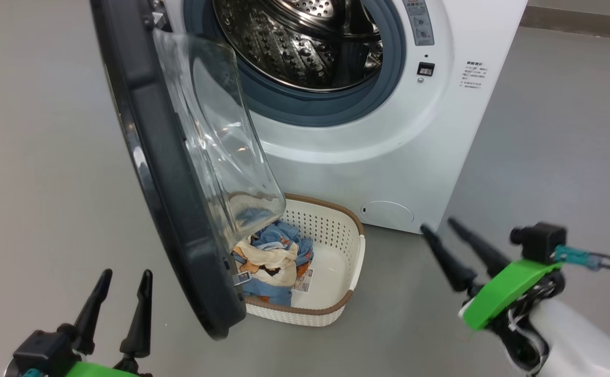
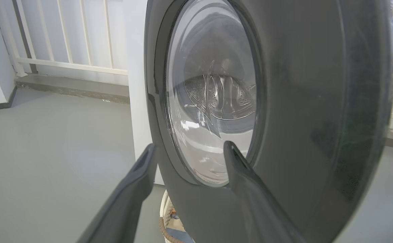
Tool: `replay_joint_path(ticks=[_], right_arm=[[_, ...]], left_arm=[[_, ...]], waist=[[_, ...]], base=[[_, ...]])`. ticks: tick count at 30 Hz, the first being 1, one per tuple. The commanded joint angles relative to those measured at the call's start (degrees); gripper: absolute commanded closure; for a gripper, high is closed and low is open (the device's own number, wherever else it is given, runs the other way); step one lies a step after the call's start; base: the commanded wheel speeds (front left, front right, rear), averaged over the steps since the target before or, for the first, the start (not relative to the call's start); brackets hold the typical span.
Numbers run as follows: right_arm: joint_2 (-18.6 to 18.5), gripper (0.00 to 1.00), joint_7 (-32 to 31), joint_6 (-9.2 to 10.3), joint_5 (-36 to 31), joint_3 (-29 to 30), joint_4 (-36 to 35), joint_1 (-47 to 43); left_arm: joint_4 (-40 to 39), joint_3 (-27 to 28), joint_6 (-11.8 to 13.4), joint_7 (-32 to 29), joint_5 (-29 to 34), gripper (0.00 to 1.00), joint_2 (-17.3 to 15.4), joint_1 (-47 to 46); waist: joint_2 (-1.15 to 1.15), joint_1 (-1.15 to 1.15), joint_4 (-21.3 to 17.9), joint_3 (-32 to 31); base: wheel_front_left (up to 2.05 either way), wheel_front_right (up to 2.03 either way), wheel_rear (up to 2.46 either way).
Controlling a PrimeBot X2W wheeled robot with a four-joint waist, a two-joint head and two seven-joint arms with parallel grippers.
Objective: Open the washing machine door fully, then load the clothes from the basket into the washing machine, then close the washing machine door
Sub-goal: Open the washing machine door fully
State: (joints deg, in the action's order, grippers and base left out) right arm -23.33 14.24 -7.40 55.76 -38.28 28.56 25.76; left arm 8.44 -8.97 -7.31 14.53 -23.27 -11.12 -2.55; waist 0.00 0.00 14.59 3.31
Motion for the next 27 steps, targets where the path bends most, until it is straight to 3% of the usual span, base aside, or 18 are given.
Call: replay_joint_path(ticks=[1, 13, 27], right_arm=[[0.6, 0.0, 0.7, -0.09, -4.1, 3.5, -2.8, -1.7], [6.0, 0.0, 0.7, -0.09, -21.9, 18.7, -11.4, -11.4], [8.4, 0.0, 0.8, -0.09, -26.6, 24.4, -11.4, -16.5]], left_arm=[[-1.4, 2.4, -0.2, 0.5, 0.5, 0.0, -1.2, -0.7], [-1.6, 2.3, -0.2, 0.5, 0.3, 0.0, -1.3, -1.2], [-1.3, 2.9, -0.2, 0.5, 0.1, 0.0, -1.2, -1.6]], waist=[[0.0, 0.0, 0.0, 0.1], [0.0, 0.0, 0.4, 0.5], [0.0, 0.0, 0.2, 1.0]], base=[[0.0, 0.0, 0.0], [0.0, 0.0, 0.0], [0.0, 0.0, 0.0]])
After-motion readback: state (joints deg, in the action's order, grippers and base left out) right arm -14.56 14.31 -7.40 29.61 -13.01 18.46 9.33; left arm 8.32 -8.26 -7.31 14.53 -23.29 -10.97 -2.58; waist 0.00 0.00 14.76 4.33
